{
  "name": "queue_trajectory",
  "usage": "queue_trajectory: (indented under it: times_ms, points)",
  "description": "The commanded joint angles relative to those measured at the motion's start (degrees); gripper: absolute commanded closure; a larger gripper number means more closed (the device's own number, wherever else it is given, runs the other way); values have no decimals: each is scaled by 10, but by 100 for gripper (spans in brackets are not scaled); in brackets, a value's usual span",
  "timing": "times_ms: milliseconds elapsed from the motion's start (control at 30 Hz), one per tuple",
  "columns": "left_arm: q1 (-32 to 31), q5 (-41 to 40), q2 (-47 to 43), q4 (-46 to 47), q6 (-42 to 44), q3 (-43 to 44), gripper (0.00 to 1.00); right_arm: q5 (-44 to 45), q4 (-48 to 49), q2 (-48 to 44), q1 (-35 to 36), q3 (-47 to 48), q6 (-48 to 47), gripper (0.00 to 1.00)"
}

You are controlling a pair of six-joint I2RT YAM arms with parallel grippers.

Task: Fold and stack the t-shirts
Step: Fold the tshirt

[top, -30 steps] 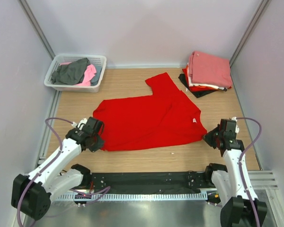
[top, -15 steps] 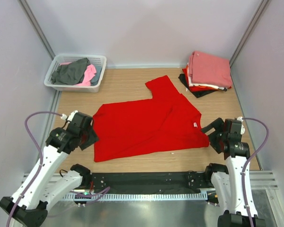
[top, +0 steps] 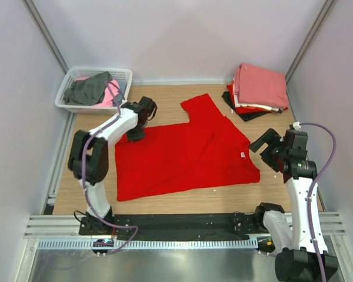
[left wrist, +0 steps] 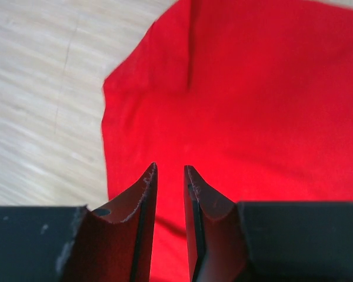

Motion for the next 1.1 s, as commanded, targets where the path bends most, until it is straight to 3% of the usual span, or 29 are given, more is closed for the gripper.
queue_trajectory:
  times_ms: [0, 300, 600, 1067]
  points:
    - [22, -44, 61, 3, 33, 70, 75, -22, 7, -3, -2, 29, -44, 9]
    - [64, -31, 148, 22, 45, 114, 65, -59, 21, 0, 7, 13, -41, 9]
    - [80, 12, 158, 70, 47, 96, 54, -52, 36, 19, 23, 13, -42, 9]
    - [88, 2, 172, 75, 35, 86, 66, -33, 29, 20, 30, 20, -50, 9]
